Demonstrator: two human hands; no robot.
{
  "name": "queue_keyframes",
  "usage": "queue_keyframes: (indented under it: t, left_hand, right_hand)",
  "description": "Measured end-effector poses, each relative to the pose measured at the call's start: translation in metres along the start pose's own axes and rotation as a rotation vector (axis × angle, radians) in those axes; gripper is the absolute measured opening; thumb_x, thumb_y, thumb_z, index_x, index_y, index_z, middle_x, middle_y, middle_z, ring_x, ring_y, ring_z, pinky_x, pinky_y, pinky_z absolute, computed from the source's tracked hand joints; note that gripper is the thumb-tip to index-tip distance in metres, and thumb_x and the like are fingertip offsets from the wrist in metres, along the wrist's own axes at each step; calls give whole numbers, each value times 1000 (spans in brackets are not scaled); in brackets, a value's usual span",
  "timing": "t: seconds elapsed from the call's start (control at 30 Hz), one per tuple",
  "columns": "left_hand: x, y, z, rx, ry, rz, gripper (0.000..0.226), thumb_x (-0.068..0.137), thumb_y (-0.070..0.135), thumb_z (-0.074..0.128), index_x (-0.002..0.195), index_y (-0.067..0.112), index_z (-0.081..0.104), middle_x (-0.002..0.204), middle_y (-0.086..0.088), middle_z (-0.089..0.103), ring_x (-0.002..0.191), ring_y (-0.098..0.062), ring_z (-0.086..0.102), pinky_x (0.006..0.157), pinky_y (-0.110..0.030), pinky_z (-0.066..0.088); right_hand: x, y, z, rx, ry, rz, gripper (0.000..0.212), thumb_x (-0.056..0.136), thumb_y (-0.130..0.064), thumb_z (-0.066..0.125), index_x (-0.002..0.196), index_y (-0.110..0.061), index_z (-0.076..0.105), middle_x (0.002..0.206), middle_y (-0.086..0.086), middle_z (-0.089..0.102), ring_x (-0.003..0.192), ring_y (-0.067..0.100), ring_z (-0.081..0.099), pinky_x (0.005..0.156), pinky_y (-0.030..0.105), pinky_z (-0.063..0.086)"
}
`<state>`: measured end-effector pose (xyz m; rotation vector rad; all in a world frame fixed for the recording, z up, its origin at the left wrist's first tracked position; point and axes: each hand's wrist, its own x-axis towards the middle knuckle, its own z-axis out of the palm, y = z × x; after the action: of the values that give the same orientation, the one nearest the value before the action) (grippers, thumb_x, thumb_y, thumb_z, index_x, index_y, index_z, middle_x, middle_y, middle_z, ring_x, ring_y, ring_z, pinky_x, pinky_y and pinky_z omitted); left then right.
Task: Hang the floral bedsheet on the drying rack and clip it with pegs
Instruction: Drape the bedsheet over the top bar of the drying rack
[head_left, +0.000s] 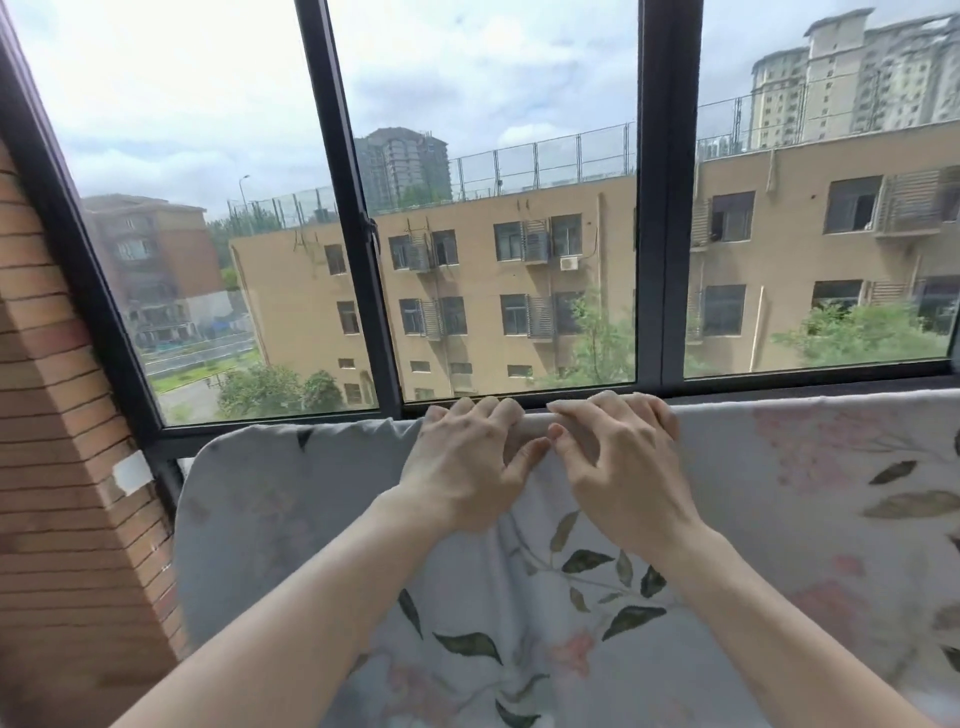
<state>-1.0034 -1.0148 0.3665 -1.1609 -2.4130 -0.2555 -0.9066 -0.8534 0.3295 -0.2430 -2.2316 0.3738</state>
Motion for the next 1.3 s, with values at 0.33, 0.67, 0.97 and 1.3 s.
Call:
queue_keyframes:
  t: [0.33,0.67,0.97,1.3]
  left_hand:
    - [-27,-150,-21,-22,42,16,43,102,64,31,80,29,42,75,12,52,73,-17,55,68,-37,38]
    - [-52,-243,-32,-114,52,102,53,101,68,30,79,25,53,67,7,57,65,-16,56,60,-36,40]
    - [-80,-294,-15,-401,232,114,61,96,76,26,64,24,39,51,4,47,52,-18,49,54,-36,39]
    - [-83,-325,1,-678,228,68,65,94,69,40,70,9,36,57,8,29,54,-13,28,54,-37,29]
  right_hand:
    - [30,-4,8,-252,26,127,49,105,-55,35,66,-27,44,69,-15,50,81,21,50,88,42,32]
    - [32,-63,7,-399,-87,468,55,85,-56,13,60,-24,49,96,15,70,101,35,57,98,43,36]
    - [19,-80,-9,-412,-43,626,49,87,-50,19,58,-23,46,86,11,58,109,36,52,105,45,34]
    - [36,-81,9,-373,4,700,50,90,-44,25,63,-15,55,92,21,61,106,40,52,110,47,31]
